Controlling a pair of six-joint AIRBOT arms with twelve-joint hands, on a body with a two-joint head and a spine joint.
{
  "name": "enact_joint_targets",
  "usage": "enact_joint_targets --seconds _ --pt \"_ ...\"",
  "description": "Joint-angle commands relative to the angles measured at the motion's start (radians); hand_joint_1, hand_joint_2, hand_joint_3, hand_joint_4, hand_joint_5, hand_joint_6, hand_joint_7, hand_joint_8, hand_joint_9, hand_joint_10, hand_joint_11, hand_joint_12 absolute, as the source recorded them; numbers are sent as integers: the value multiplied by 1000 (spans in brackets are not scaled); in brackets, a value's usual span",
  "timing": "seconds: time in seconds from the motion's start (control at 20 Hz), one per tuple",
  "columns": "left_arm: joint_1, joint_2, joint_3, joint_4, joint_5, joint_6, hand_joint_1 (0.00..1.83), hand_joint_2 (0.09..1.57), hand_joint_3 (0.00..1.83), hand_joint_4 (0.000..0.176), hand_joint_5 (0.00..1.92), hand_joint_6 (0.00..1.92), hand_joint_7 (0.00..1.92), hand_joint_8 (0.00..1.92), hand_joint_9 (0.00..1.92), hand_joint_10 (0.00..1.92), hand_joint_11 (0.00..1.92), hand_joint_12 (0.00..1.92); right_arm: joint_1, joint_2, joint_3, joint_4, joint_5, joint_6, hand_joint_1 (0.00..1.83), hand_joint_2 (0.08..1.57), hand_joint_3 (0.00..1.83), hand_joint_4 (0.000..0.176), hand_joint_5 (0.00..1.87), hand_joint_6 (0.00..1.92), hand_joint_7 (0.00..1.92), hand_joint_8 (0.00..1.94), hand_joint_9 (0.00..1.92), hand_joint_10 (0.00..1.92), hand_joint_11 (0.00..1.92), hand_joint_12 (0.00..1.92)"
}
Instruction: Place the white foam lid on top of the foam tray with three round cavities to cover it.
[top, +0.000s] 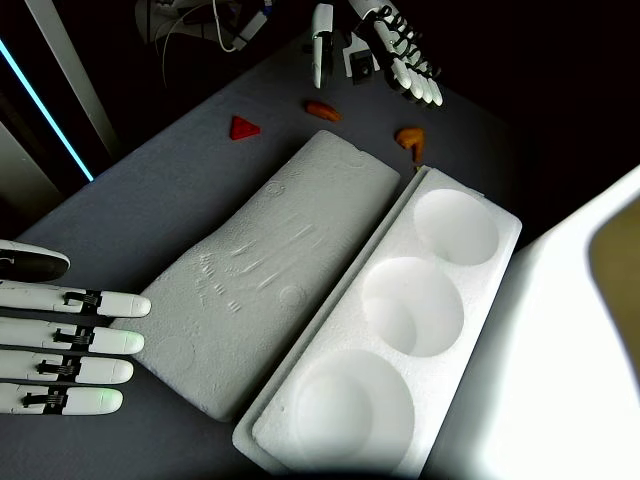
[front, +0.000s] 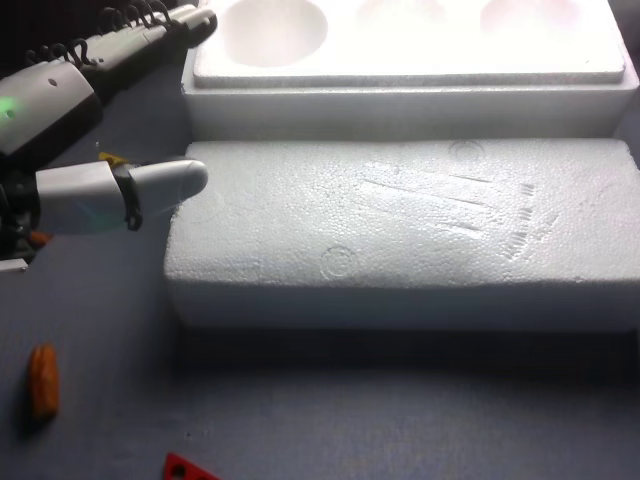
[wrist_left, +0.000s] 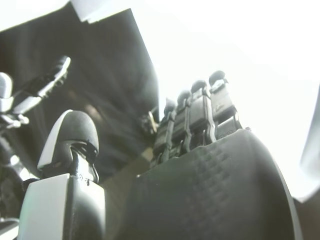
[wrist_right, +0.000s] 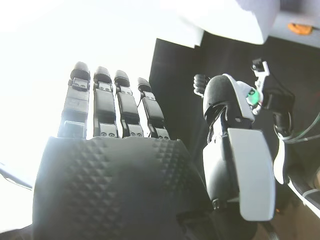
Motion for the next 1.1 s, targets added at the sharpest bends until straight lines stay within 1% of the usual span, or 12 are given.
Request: enact_joint_targets --seconds 0.0,0.05,0.2,0.25,0.5,0.55,0.6,0.7,0.75,0.8,1.0,1.05 --pt "-5 0 10 -32 -114 1 459 1203 9 10 0 0 0 0 0 0 0 0 1 5 9 32 126 -6 472 1247 34 0 0 0 0 0 0 0 0 1" --pt "-4 -4 13 -33 -112 1 460 1199 6 24 0 0 0 0 0 0 0 0 -2 2 10 39 131 -8 482 1245 26 0 0 0 0 0 0 0 0 0" --pt "11 -14 15 -53 -113 0 455 1155 0 30 0 0 0 0 0 0 0 0 -12 -6 8 66 150 -10 509 1222 8 0 0 0 0 0 0 0 0 0" --pt "23 -13 11 -62 -118 0 445 1131 0 20 0 0 0 0 0 0 0 0 -17 -11 7 76 156 -10 532 1213 3 0 0 0 0 0 0 0 0 0" --pt "88 -6 -21 -127 -128 0 471 1088 0 20 0 0 0 0 0 0 0 0 -56 -28 -3 120 174 2 502 1175 0 0 0 0 0 0 0 0 24 18" --pt "104 -1 -29 -138 -123 0 480 1077 0 4 0 0 0 0 0 0 0 0 -62 -35 -4 129 174 3 487 1154 0 0 0 0 0 0 0 0 8 231" --pt "113 2 -32 -143 -116 0 480 1077 0 4 0 0 0 0 0 0 0 0 -66 -38 -4 133 174 6 487 1154 0 0 0 0 0 0 0 0 8 231" --pt "135 19 -46 -147 -83 0 401 1064 0 12 0 0 0 0 0 0 0 0 -83 -44 -7 143 170 9 490 1131 0 0 0 0 0 0 0 0 0 601" --pt "143 30 -52 -143 -64 0 398 1058 0 8 0 0 0 0 0 0 0 0 -87 -46 -8 147 165 9 498 1135 0 0 0 0 0 0 0 0 0 700" --pt "150 41 -57 -143 -47 0 379 1043 0 0 0 0 0 0 0 0 0 0 -88 -52 -8 154 154 9 516 1146 4 0 0 0 0 0 0 0 0 717" --pt "176 45 -66 -151 8 3 390 1058 0 0 0 0 0 0 0 0 0 0 -91 -68 -2 169 121 9 476 1137 0 0 0 0 0 0 0 0 0 707" --pt "179 44 -66 -151 27 4 385 1053 0 0 0 0 0 0 0 0 0 0 -91 -71 0 171 112 9 493 1139 0 0 0 0 0 0 0 0 0 611"
